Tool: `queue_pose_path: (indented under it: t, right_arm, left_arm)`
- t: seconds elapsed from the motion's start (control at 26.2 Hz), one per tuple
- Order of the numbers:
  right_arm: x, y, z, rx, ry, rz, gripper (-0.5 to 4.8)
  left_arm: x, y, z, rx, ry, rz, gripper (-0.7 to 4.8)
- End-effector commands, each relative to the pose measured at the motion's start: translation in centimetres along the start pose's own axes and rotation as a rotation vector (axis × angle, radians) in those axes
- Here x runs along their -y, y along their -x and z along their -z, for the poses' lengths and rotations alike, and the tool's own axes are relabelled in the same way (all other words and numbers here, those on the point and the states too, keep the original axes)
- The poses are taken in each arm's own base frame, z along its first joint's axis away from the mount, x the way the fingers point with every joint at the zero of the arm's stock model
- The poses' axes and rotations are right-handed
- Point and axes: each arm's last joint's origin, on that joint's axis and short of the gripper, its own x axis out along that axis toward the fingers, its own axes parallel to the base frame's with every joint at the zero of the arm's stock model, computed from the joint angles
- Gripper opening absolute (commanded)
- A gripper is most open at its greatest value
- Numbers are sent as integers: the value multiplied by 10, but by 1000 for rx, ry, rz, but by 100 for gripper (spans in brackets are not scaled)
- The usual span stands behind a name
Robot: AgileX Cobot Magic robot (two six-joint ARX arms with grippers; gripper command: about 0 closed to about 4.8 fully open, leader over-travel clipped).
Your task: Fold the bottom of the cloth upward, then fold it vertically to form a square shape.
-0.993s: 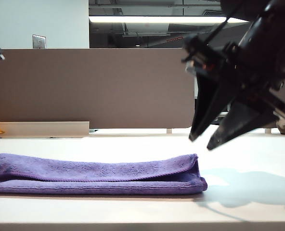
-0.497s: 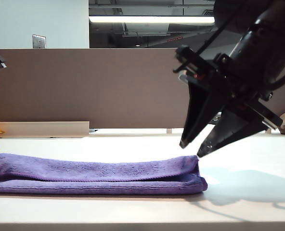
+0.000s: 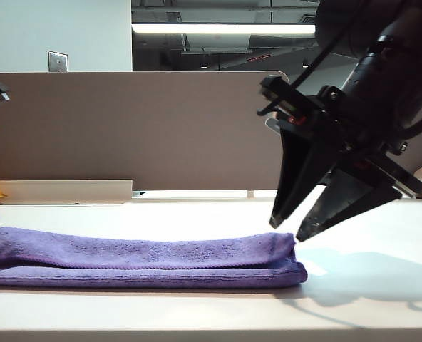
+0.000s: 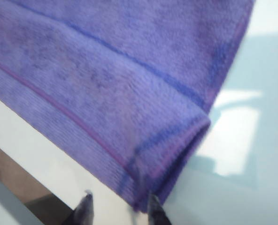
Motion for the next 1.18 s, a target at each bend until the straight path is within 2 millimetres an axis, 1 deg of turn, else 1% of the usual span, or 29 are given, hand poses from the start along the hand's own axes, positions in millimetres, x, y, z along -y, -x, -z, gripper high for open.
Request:
queue_pose_path:
  t: [0.04, 0.19, 0.42, 0.65, 0.69, 0.76, 0.84, 0.96, 1.18]
  right_arm:
    - [0, 1, 1, -5, 20, 25, 153]
    - [1, 1, 1, -2, 19, 47, 153]
    - [-2, 0, -5, 34, 32, -24, 147]
    - [3, -13, -5, -8, 16, -17, 145]
    - [4, -16, -6, -10, 16, -24, 139]
    - [3, -18, -8, -4, 21, -47, 78]
    - [2, -18, -11, 15, 32, -66, 38]
    - [-3, -14, -18, 46, 49, -88, 20]
    - [-15, -2, -40, 143, 84, -94, 20]
  left_arm:
    - [1, 1, -2, 12, -14, 9, 129]
    - [1, 1, -2, 12, -14, 9, 129]
    - [1, 1, -1, 7, -14, 20, 129]
    - [2, 1, -1, 7, -15, 28, 129]
    - [2, 1, -1, 6, -15, 28, 128]
    - [2, 1, -2, 7, -15, 28, 128]
    - [2, 1, -2, 8, -15, 29, 128]
    - [2, 1, -2, 13, -18, 31, 123]
    - [3, 1, -3, 17, -25, 57, 121]
